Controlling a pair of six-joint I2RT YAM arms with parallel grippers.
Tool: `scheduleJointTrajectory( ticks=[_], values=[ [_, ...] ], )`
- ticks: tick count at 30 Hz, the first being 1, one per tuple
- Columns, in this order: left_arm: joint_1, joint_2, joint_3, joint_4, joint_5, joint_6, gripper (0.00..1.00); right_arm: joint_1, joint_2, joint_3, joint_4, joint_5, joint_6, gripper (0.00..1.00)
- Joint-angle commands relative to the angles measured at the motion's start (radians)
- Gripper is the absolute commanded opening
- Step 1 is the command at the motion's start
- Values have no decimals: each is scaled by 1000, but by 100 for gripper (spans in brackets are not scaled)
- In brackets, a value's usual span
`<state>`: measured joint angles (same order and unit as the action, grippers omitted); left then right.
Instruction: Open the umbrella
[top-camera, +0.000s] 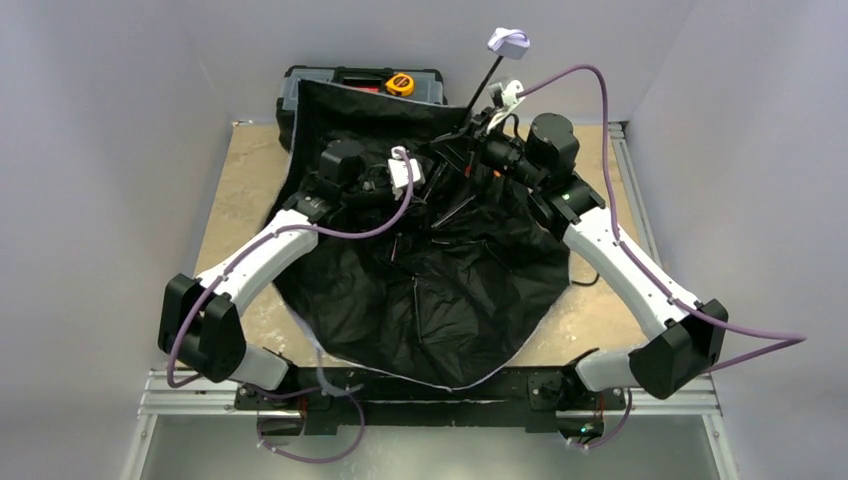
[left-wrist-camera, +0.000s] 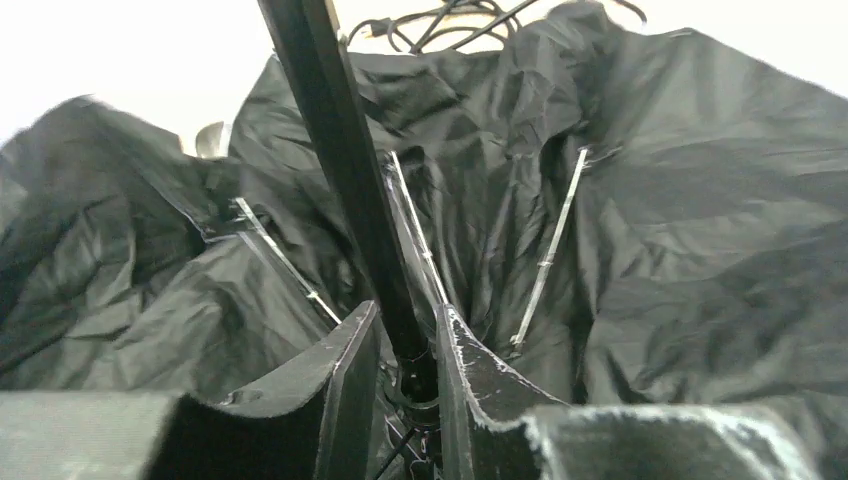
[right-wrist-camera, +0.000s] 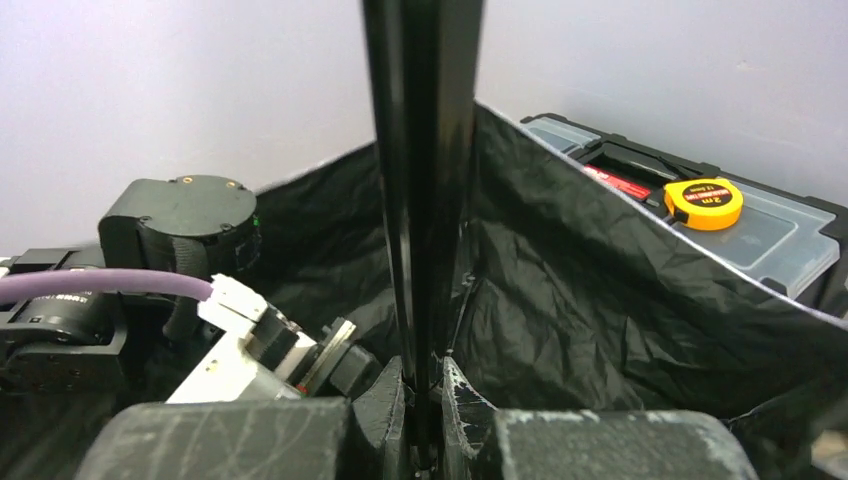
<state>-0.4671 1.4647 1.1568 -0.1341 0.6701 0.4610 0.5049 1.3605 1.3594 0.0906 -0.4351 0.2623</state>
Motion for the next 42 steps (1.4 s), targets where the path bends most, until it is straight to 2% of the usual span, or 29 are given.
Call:
scheduleJointTrajectory(
  ticks=[1,4,7,9,11,13,14,16,17,19,21,26,29,34,38,40,42],
  values=[
    [66,140,-60,-382,-228,96,30,-25,-132,208,469,35,80,0],
    [90,174,-27,-401,-247,62,33,-24,-145,209,464,24,71,0],
    [109,178,-12,-392,-265,47,31,-23,-168,197,454,16,66,0],
    [112,173,-9,-387,-276,61,24,-24,-185,179,446,1,59,0],
    [122,151,-8,-381,-268,69,2,-25,-207,145,423,-22,50,0],
    [129,104,-2,-377,-250,71,0,-24,-236,97,361,-48,16,0],
    [130,85,6,-380,-249,76,0,-24,-253,61,320,-64,-16,9],
    [132,58,39,-409,-257,77,0,-23,-294,-8,219,-79,-93,48],
    [132,54,64,-449,-260,93,0,-24,-317,-42,160,-89,-139,59],
    [133,48,119,-497,-280,100,0,-25,-367,-96,-8,-85,-293,76],
    [134,46,153,-554,-295,128,0,-25,-405,-94,-224,-76,-455,83],
    [134,20,220,-640,-343,162,0,-24,-467,-6,-735,-166,-827,84],
    [133,1,270,-668,-376,183,0,-24,-441,128,-877,-207,-849,84],
    [101,-18,384,-704,-539,319,0,-22,-283,455,-763,-264,-644,82],
    [84,-40,485,-716,-653,448,0,-23,-117,757,-784,-286,-628,82],
    [78,-60,520,-715,-694,520,0,-21,-88,826,-752,-309,-602,82],
    [55,-85,534,-703,-761,610,0,-21,-83,828,-712,-309,-576,83]
  ],
)
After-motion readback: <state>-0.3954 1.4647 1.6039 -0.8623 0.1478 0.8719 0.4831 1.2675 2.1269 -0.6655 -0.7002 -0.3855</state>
